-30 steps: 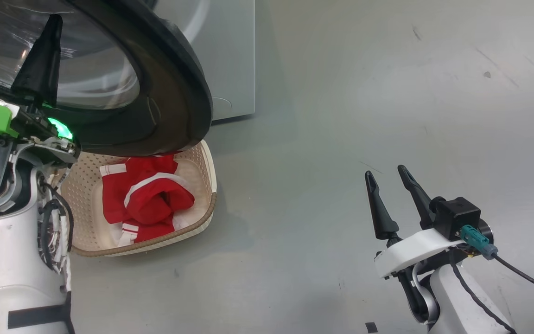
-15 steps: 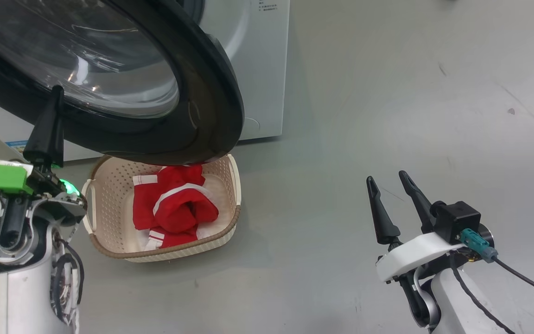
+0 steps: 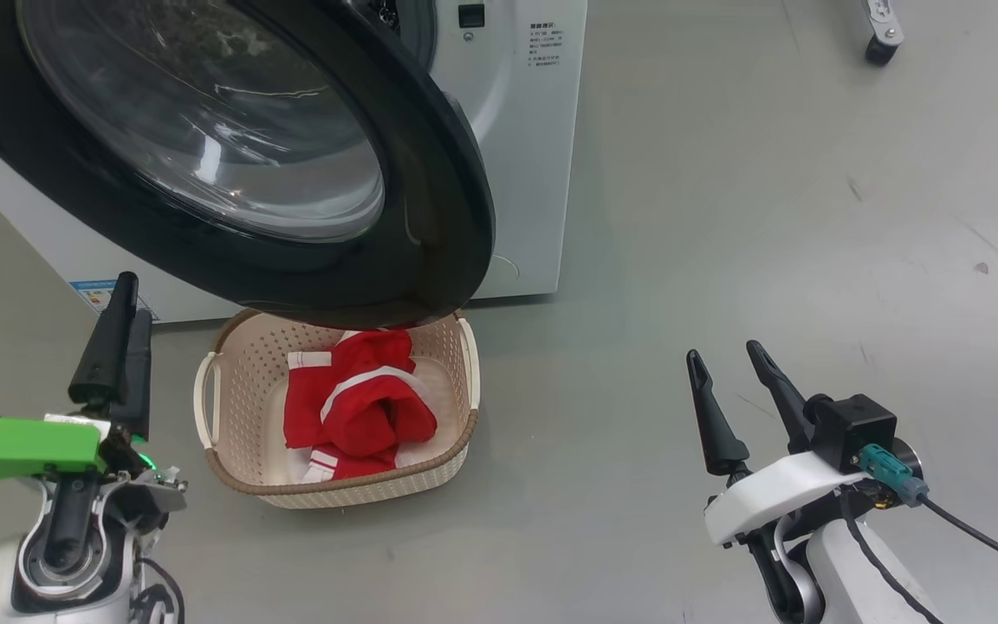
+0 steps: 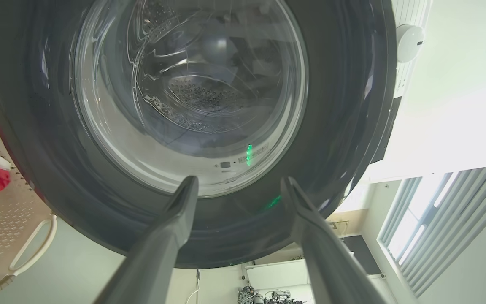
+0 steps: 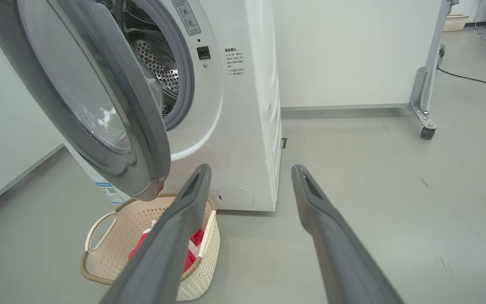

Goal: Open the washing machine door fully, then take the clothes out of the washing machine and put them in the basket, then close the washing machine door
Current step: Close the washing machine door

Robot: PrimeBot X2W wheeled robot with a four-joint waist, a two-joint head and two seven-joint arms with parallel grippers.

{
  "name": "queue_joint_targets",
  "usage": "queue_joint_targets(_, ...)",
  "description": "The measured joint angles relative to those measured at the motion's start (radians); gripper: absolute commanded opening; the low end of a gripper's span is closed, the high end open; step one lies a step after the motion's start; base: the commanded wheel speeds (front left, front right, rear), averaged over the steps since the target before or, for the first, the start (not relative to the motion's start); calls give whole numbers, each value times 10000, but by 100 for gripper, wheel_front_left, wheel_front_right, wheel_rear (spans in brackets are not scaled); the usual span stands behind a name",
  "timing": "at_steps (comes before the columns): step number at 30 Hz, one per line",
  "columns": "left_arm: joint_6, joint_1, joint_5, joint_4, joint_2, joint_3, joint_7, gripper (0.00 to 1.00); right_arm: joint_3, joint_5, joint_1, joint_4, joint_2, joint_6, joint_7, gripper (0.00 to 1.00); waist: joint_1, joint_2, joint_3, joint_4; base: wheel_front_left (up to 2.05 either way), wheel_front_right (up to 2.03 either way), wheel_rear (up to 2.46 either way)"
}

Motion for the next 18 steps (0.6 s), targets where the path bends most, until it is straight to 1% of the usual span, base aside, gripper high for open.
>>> queue_joint_targets(7,0,598,1680,-399,67,-33,-849,100,2,4,184,36,2,8,0,100,0,0,-317,125,0,0,0)
queue_joint_targets(12,0,906,2516,-717,380,6,-1733,100,13,21,261,40,10,10,0,100,0,0,-544,173,0,0,0)
queue_joint_targets(18,0,1430,4017,-941,955,-673,-2585,100,25,21,384,42,27,12,0,100,0,0,-779,193,0,0,0)
